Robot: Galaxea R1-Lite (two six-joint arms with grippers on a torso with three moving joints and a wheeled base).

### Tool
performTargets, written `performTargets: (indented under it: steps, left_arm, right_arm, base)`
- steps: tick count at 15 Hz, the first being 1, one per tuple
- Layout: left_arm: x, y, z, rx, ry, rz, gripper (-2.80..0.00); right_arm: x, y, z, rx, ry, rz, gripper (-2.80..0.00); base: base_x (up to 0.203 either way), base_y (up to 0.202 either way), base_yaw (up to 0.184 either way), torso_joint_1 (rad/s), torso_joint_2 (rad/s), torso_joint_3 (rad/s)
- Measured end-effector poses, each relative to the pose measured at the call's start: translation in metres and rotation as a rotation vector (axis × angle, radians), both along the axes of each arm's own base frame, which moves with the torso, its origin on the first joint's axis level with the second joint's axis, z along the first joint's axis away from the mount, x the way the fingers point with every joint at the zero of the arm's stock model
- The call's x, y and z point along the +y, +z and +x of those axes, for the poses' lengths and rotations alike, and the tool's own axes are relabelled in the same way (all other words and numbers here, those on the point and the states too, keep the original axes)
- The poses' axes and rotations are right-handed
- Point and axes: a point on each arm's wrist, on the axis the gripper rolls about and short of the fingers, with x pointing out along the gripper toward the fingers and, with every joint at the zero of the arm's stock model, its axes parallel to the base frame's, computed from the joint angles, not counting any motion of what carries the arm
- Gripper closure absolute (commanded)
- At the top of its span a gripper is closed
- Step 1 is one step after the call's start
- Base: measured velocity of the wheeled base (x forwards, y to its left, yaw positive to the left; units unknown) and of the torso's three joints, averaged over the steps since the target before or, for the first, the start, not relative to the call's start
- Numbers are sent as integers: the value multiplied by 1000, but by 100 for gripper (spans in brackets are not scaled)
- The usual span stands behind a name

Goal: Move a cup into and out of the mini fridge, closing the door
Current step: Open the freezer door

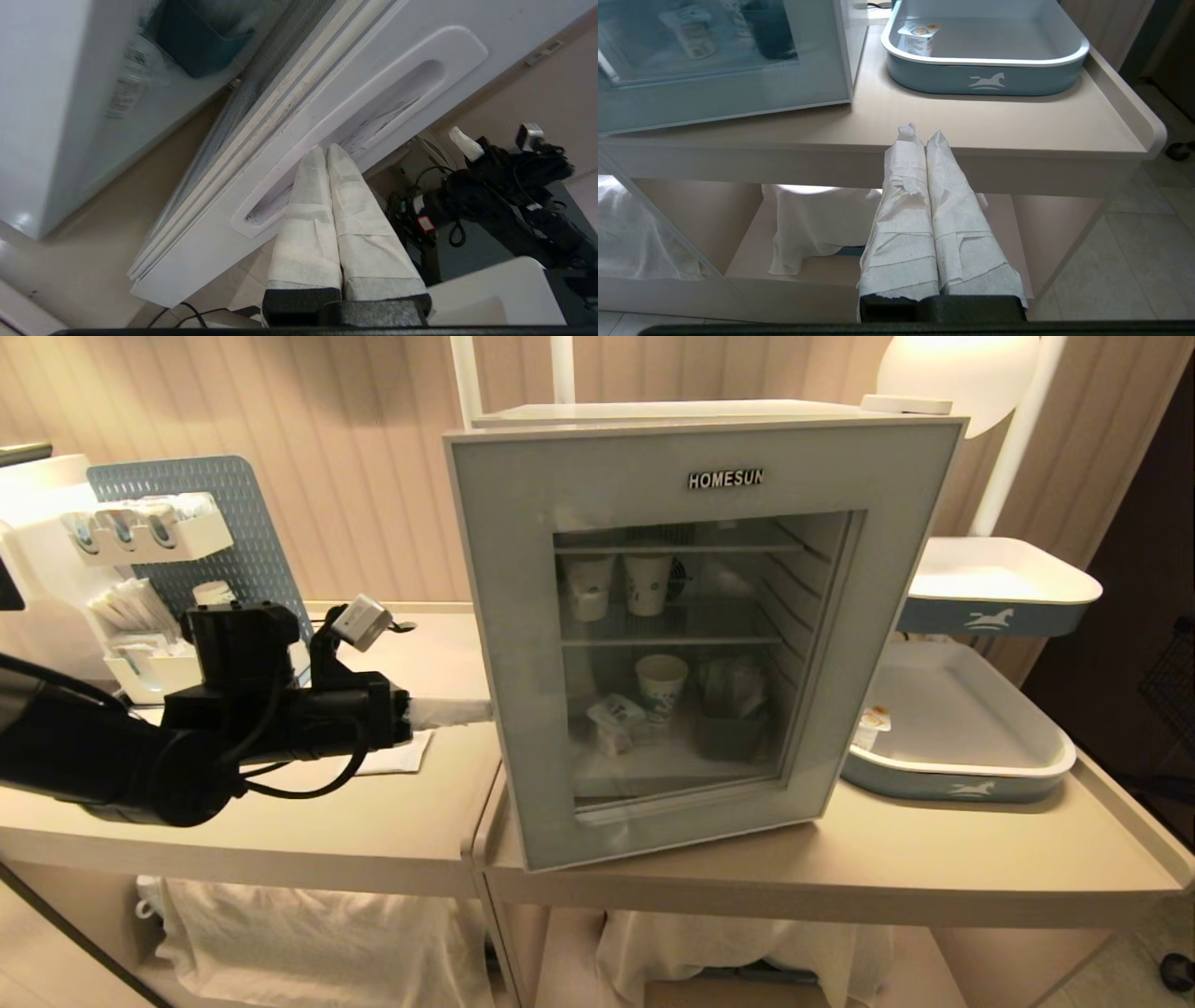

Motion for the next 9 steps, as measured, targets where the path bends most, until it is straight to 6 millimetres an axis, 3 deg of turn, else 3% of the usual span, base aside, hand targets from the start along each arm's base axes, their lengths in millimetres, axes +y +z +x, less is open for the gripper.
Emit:
performTargets:
  steps: [3, 9]
  left_arm:
    - [3, 3, -22, 11, -54, -11, 0]
    - [-3, 21, -88, -39, -165, -24, 0]
  right_arm:
    - [0, 0, 0, 0, -1, 0, 0]
    - [0, 0, 0, 0, -1, 1, 0]
  base:
    - [0, 0, 0, 0, 0, 0]
    - [0, 0, 0, 0, 0, 0]
